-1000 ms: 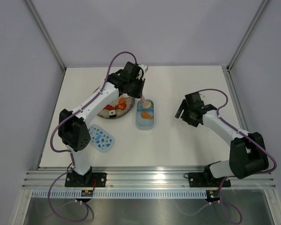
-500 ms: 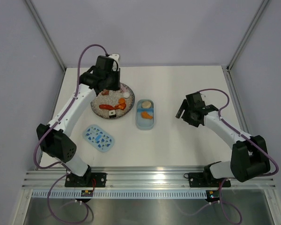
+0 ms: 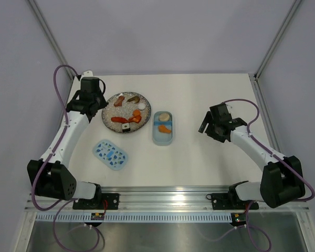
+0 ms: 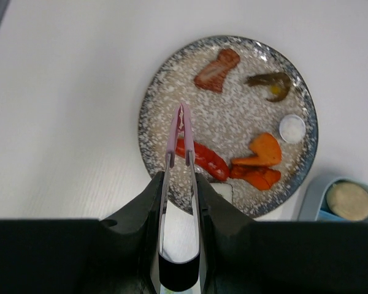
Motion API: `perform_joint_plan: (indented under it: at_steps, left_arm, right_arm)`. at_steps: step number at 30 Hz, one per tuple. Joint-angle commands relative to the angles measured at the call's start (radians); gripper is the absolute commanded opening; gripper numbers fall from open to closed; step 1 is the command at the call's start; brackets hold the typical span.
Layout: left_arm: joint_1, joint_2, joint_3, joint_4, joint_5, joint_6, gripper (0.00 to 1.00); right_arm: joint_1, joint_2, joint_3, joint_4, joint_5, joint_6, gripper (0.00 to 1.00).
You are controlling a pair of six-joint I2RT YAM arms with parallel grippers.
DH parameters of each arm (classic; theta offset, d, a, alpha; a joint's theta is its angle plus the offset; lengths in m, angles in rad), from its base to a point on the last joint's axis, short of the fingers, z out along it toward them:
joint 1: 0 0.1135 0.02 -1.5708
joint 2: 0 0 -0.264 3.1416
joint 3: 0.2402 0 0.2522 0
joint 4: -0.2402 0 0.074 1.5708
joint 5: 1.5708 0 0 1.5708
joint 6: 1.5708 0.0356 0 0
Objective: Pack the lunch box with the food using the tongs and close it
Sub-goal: Place the clamp at the center of the board.
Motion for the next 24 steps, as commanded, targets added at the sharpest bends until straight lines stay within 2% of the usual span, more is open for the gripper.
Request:
perform_joint_plan:
  at_steps: [1,2,3,6,8,10,16,22,24]
  left_arm:
    - [0.033,-0.045,-0.011,0.129,-0.15,-0.046,0.08]
    - [0.044,-0.047,-0.04,0.151,-0.169,-0.037,0.09]
    - [0.045,-0.054,-0.072,0.254,-0.204,0.026,0.15]
    - [0.055,-0.059,-0.241,0.523,-0.261,0.135,0.22]
    - [0.088,-0.01,-0.244,0.531,-0.223,0.149,0.23]
    - [0.105,0.041,-0.196,0.473,-0.157,0.148,0.19]
    - [0.111,0.019,-0.259,0.54,-0.137,0.141,0.2]
    - [0.148,0.067,-0.32,0.637,-0.114,0.145,0.27]
    - [0.157,0.105,-0.324,0.643,-0.069,0.143,0.36]
  right_arm:
    - [0.007,-0.031,0.0,-0.002,0.011,-0.014,0.81]
    - [0.005,-0.03,-0.005,-0.002,0.008,-0.015,0.8]
    - [0.005,-0.027,-0.006,0.001,0.002,-0.012,0.81]
    - [0.005,-0.025,-0.017,0.018,-0.028,-0.006,0.81]
    - [0.005,-0.025,-0.02,0.019,-0.036,-0.003,0.81]
    - [0.005,-0.033,-0.025,0.015,-0.033,0.0,0.81]
    - [0.007,-0.056,-0.048,0.013,-0.024,0.001,0.81]
    - [0.005,-0.047,-0.066,0.032,-0.053,0.011,0.81]
    - [0.005,-0.041,-0.063,0.032,-0.058,0.014,0.81]
